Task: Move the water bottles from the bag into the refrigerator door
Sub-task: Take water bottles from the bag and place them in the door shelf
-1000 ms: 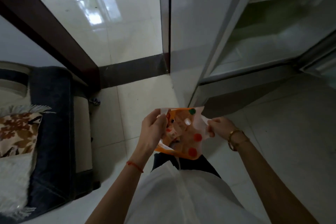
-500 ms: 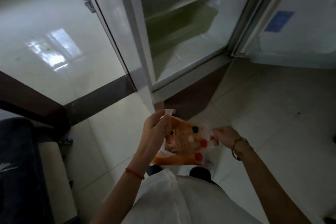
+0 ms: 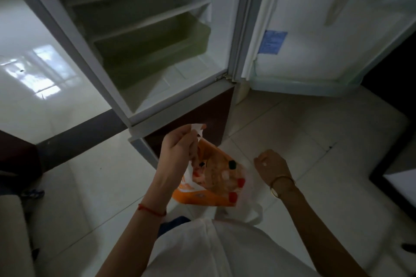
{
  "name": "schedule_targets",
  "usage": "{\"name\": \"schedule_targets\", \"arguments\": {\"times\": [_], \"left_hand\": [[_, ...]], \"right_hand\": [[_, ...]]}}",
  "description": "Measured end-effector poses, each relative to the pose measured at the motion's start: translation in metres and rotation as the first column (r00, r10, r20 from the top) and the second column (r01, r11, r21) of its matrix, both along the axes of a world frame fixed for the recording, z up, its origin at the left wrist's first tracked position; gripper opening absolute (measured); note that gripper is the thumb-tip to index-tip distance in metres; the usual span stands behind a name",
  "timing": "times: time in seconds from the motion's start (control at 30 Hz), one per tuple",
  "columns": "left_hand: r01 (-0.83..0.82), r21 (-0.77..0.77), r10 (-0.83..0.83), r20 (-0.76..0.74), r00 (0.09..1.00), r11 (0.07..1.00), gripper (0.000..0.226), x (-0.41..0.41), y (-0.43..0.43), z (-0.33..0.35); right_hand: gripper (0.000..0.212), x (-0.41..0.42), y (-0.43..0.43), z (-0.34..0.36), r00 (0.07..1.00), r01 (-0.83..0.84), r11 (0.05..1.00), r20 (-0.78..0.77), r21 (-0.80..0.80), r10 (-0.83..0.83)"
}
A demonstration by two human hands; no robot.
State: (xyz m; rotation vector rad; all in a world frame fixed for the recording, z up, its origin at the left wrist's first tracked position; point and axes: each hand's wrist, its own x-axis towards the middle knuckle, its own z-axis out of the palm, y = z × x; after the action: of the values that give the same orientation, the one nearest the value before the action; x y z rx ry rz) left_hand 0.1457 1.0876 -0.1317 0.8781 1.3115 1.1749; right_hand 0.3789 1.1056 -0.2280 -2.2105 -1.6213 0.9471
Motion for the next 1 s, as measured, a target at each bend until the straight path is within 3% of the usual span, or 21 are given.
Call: {"name": "schedule_targets", "arguments": {"times": [0.07, 0.23, 0.47, 0.57, 0.67, 0.77, 0.87, 0.93, 1.0], "left_hand": [[0.001, 0.037, -0.002, 0.014, 1.0, 0.999, 0.029, 0.016, 0.007, 0.006], [-0.006, 0.074, 0.003, 0.05, 0.999, 0.997, 0.024, 0.047, 0.028, 0.019], [-0.013, 0.049, 0.007, 0.125, 0.992, 0.999, 0.046, 0.081, 0.07, 0.03], [0.004, 0.059, -0.011, 0.12, 0.993, 0.998, 0.032, 0.088, 0.091, 0.03], [0.037, 0.085, -0.047, 0.115, 0.992, 0.996, 0.032, 0.093, 0.111, 0.031], [0.026, 0.106, -0.042, 0.153, 0.987, 0.994, 0.031, 0.092, 0.132, 0.029], [0.0, 0.105, -0.019, 0.179, 0.984, 0.994, 0.026, 0.087, 0.151, 0.031], [-0.01, 0.112, -0.011, 0.189, 0.982, 0.994, 0.023, 0.086, 0.162, 0.032], [-0.009, 0.114, -0.014, 0.202, 0.979, 0.993, 0.035, 0.085, 0.172, 0.032]], "right_hand": [[0.024, 0.009, 0.008, 0.001, 0.996, -0.083, 0.995, 0.042, 0.057, 0.08], [0.027, 0.013, 0.027, -0.012, 0.981, -0.192, 0.971, -0.007, -0.142, 0.193], [0.035, 0.024, 0.068, -0.043, 0.995, -0.03, 0.963, -0.103, -0.268, 0.002], [0.036, 0.025, 0.093, -0.063, 0.988, -0.045, 0.956, -0.154, -0.289, 0.0], [0.041, 0.031, 0.121, -0.102, 0.983, -0.052, 0.95, -0.181, -0.309, -0.005], [0.038, 0.022, 0.135, -0.077, 0.969, 0.031, 0.941, -0.222, -0.336, -0.111], [0.027, 0.018, 0.146, -0.063, 0.971, 0.101, 0.946, -0.177, -0.309, -0.162], [0.033, 0.015, 0.154, -0.053, 0.984, 0.115, 0.966, -0.108, -0.233, -0.144], [0.038, 0.011, 0.161, -0.044, 0.991, 0.105, 0.983, -0.069, -0.152, -0.117]]}}
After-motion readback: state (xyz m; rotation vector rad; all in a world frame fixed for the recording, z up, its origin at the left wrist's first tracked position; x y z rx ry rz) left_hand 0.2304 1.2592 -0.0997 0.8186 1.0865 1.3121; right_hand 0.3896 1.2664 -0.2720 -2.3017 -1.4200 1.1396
